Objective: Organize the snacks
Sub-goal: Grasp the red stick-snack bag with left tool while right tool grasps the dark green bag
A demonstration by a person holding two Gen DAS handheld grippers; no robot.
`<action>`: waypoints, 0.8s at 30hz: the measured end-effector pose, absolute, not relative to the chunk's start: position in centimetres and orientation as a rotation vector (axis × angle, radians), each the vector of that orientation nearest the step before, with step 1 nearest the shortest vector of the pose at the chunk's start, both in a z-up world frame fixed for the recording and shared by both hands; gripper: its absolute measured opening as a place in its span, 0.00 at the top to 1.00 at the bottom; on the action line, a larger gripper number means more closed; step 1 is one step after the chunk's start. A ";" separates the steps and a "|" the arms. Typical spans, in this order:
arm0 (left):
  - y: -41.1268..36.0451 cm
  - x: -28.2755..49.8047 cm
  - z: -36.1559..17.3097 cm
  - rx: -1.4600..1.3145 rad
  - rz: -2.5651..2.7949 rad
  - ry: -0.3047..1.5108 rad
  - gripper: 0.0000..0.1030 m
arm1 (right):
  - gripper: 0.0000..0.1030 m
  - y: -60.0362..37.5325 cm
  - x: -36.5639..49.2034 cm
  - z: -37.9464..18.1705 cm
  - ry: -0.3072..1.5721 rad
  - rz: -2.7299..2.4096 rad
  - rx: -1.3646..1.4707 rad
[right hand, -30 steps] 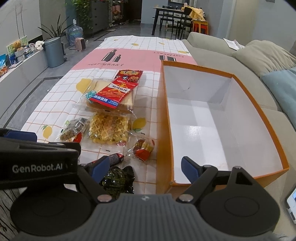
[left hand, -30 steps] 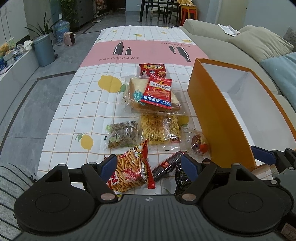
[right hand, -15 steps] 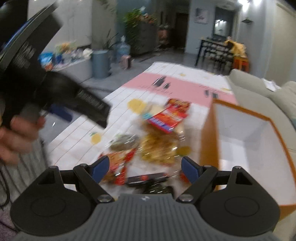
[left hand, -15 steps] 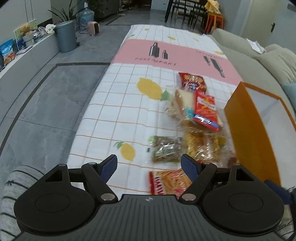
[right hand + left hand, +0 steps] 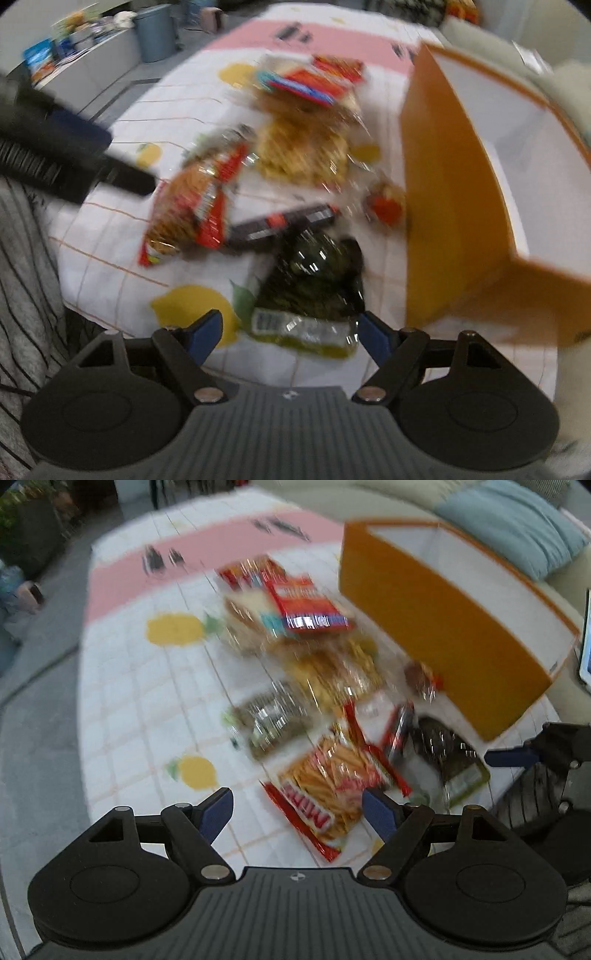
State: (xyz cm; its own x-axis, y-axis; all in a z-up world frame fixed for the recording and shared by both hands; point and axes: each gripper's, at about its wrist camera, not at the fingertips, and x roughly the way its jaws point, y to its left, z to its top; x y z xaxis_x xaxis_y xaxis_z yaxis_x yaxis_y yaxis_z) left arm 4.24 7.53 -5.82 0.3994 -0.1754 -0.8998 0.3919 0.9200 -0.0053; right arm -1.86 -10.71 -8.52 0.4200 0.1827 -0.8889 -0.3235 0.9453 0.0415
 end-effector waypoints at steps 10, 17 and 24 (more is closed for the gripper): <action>3.4 4.7 -8.4 0.394 -0.505 1.142 0.11 | 0.26 -12.7 0.3 -9.5 1.111 0.305 0.096; 1.8 6.1 -11.0 0.504 -0.456 1.169 0.08 | 0.22 -12.7 1.0 -10.2 1.126 0.304 0.079; 2.3 7.1 -10.6 0.408 -0.423 1.118 0.36 | 0.22 -12.9 1.2 -10.2 1.114 0.315 0.062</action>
State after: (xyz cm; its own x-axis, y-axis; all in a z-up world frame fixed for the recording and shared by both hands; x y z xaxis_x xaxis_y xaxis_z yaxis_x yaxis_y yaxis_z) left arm 7.08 2.31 -10.63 0.3756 -0.1201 -0.9190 0.5183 0.8492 0.1009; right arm 1.24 -12.86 -10.16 0.4017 0.2799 -0.8719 -0.2185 0.9539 0.2056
